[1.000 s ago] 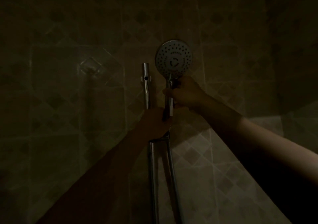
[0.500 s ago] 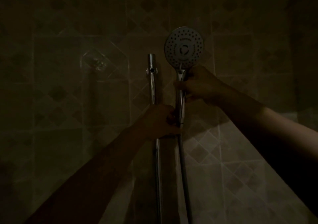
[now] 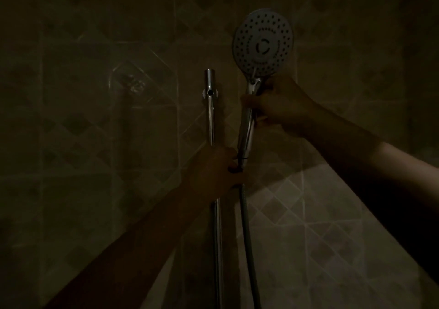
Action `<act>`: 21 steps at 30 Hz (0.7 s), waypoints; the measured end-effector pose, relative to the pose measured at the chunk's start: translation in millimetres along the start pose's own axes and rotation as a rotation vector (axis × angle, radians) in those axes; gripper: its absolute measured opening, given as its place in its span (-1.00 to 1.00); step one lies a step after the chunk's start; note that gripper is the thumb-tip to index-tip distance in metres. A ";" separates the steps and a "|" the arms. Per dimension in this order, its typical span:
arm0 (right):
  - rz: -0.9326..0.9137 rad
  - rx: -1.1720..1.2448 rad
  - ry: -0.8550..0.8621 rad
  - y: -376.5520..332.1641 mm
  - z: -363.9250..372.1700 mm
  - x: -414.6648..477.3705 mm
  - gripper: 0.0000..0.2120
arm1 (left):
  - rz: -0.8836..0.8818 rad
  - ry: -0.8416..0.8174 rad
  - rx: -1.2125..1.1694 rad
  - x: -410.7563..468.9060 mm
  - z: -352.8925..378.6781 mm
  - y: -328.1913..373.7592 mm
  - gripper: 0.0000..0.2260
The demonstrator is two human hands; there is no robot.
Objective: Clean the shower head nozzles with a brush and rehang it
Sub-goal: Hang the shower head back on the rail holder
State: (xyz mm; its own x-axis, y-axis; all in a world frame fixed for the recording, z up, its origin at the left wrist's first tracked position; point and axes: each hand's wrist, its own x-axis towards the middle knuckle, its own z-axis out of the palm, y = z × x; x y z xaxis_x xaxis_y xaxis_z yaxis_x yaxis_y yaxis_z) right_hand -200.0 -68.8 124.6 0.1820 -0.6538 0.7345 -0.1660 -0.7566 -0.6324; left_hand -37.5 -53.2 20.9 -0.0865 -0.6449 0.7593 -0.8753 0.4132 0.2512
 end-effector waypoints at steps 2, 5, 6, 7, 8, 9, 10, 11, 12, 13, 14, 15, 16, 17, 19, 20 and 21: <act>-0.008 0.007 -0.019 0.2 7.0 -3.6 -0.74 | -0.023 0.040 -0.008 -2.2 -1.2 -1.1 -0.57; -0.044 0.000 -0.066 1.1 18.2 -9.7 -0.90 | -0.048 0.049 -0.003 -3.8 -4.4 -3.5 -0.64; -0.050 -0.014 -0.074 2.5 21.1 -10.0 -0.89 | -0.057 0.050 -0.011 -4.2 -4.6 -4.6 -0.65; -0.049 -0.029 -0.080 3.8 23.5 -11.1 -0.89 | -0.061 0.054 -0.008 -4.5 -4.8 -5.1 -0.65; -0.048 -0.045 -0.079 5.7 25.6 -12.4 -0.90 | -0.060 0.057 0.005 -5.3 -4.9 -4.7 -0.65; -0.052 -0.068 -0.077 7.7 27.3 -13.7 -0.88 | -0.061 0.054 0.017 -6.1 -5.2 -3.3 -0.65; -0.063 -0.084 -0.072 10.7 28.7 -14.2 -0.86 | -0.059 0.056 0.018 -6.6 -4.3 -3.1 -0.65; -0.066 -0.098 -0.065 12.5 30.0 -15.9 -0.86 | -0.064 0.053 0.015 -7.2 -3.2 -2.5 -0.65; -0.066 -0.098 -0.055 14.6 31.0 -17.0 -0.87 | -0.071 0.053 0.009 -8.3 -1.9 -2.3 -0.65; -0.059 -0.095 -0.053 14.9 31.6 -19.0 -0.88 | -0.082 0.048 0.005 -9.7 -1.4 -0.8 -0.67; -0.055 -0.093 -0.048 16.6 32.1 -18.9 -0.89 | -0.085 0.054 -0.001 -10.7 0.4 -0.8 -0.68; -0.052 -0.108 -0.050 16.7 32.9 -19.5 -0.91 | -0.087 0.059 0.000 -11.1 1.7 -0.8 -0.70; -0.053 -0.130 -0.054 16.8 34.0 -19.3 -0.91 | -0.086 0.072 0.003 -11.4 2.9 -1.1 -0.70; -0.055 -0.150 -0.063 15.6 35.4 -20.5 -0.86 | -0.092 0.078 0.008 -12.3 3.3 -0.3 -0.71; -0.061 -0.183 -0.062 15.2 37.7 -21.6 -0.79 | -0.092 0.096 0.014 -12.9 5.7 0.0 -0.70; -0.067 -0.198 -0.050 15.9 38.2 -22.5 -0.78 | -0.089 0.103 0.025 -13.7 7.0 -0.4 -0.70; -0.070 -0.205 -0.048 15.8 38.9 -24.1 -0.78 | -0.093 0.088 0.035 -16.0 6.7 0.9 -0.69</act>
State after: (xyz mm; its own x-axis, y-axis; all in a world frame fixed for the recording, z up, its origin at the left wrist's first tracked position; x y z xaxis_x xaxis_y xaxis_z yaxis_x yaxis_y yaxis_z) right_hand -169.4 -65.3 87.4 0.2452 -0.6028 0.7593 -0.3442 -0.7863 -0.5130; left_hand -40.1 -46.8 5.0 0.0360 -0.6201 0.7837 -0.8937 0.3309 0.3029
